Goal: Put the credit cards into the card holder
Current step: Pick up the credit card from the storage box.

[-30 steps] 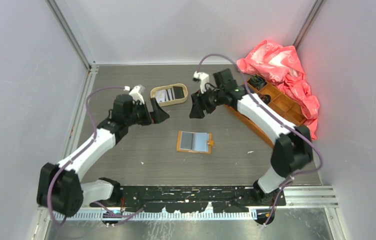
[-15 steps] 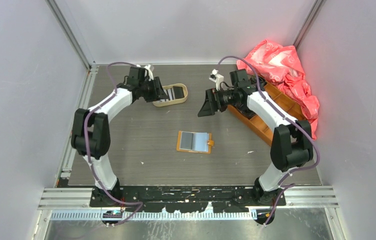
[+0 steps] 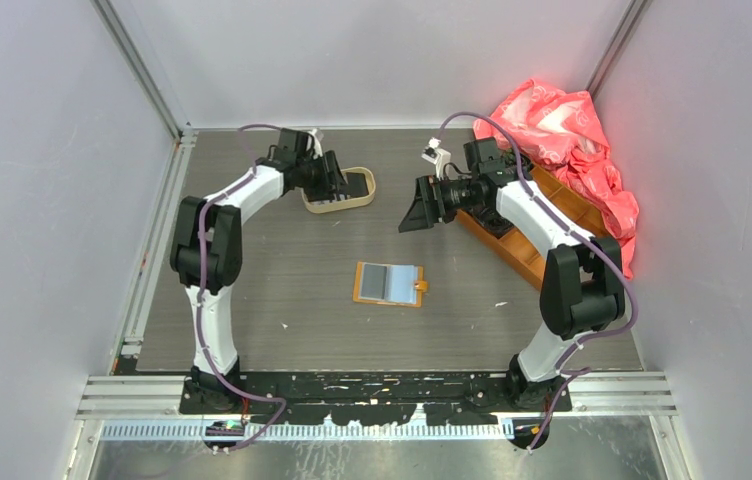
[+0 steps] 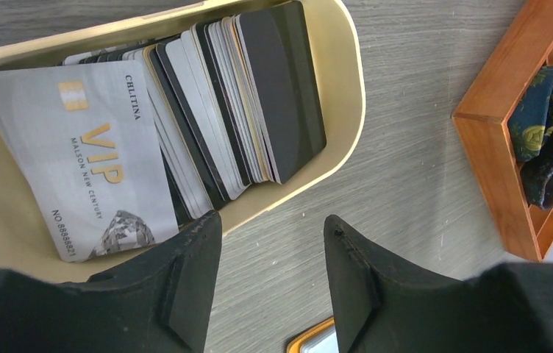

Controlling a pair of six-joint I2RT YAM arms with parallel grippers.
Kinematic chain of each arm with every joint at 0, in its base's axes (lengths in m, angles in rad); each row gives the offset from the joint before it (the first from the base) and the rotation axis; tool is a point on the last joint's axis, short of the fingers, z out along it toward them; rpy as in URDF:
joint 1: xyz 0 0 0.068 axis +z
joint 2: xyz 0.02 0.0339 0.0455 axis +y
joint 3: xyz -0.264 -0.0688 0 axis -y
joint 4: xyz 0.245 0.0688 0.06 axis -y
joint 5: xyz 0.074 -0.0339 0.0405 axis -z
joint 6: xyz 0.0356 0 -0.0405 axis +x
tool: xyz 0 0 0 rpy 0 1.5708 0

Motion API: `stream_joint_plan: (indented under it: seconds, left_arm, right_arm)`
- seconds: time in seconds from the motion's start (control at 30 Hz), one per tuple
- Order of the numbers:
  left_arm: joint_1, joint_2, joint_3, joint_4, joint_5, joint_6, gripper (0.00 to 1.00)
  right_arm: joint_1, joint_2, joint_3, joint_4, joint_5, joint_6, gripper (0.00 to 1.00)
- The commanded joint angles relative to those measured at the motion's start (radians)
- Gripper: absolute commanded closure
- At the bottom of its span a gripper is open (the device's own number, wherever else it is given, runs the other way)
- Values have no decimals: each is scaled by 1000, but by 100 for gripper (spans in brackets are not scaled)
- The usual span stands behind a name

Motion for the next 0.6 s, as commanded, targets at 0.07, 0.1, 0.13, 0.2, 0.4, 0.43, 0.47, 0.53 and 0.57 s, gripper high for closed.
stream_joint_plan:
  seconds: [0.07,0.1,0.13,0.2,0.4,0.43,0.47,0.53,0.57]
  left_arm:
    - [-1,35,87,51,-2,-45,46]
    - [-1,36,90,55,-2,-50,46]
    - [-1,36,93,60,-2,-54,46]
    - [-1,36,94,76,3,-64,46]
    - [-1,67,141,48,-16,-71,49]
    - [-4,71,156,22,-46,-68,49]
    - [-8,71,174,-24,-88,-48,49]
    - [-25,66,208,-94,-204,12,50]
    - [-34,64,220,-121,-264,39,50]
  right_arm:
    - [3,12,44,-1,-43,-14,12]
    - [3,15,44,-4,-44,-16,12]
    - [2,17,45,-6,-44,-20,12]
    - [2,25,49,-15,-45,-28,12]
    - [2,43,59,-31,-54,-36,12]
    - [2,44,60,-32,-56,-36,12]
    - [2,44,60,-32,-57,-36,13]
    - [3,43,60,-33,-59,-35,13]
    - [2,43,60,-33,-59,-35,13]
